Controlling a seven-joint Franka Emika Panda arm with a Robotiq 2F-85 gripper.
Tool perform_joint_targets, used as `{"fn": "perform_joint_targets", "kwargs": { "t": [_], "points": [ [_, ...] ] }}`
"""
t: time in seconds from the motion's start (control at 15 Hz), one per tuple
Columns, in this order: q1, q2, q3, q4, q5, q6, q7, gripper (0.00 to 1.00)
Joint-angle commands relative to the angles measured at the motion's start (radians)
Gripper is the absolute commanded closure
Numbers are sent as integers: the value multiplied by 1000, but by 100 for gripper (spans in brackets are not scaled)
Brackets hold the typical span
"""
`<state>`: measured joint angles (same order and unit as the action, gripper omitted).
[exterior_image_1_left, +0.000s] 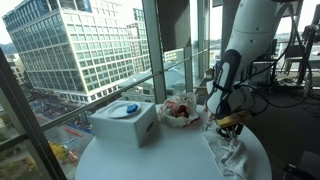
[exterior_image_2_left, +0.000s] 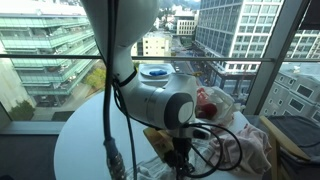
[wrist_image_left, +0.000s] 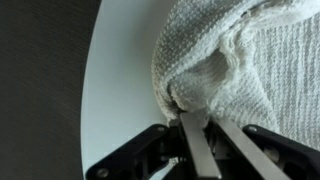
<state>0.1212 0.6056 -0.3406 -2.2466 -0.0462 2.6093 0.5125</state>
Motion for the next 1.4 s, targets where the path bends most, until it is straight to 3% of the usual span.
{"fn": "perform_joint_targets", "kwargs": {
  "t": [0.0,0.2,0.53,0.73,1.0,1.33],
  "points": [
    [205,-27,-147,5,-157,-97,271,100],
    [306,-10,-184,57,-326,-228,484,97],
    [303,71,-71,208,-516,-528,696,95],
    [294,111,4,287,-616,-695,752,95],
    [191,155,134,360,-656,-673,650,95],
    [127,206,187,408,-708,-575,605,95]
  ]
}}
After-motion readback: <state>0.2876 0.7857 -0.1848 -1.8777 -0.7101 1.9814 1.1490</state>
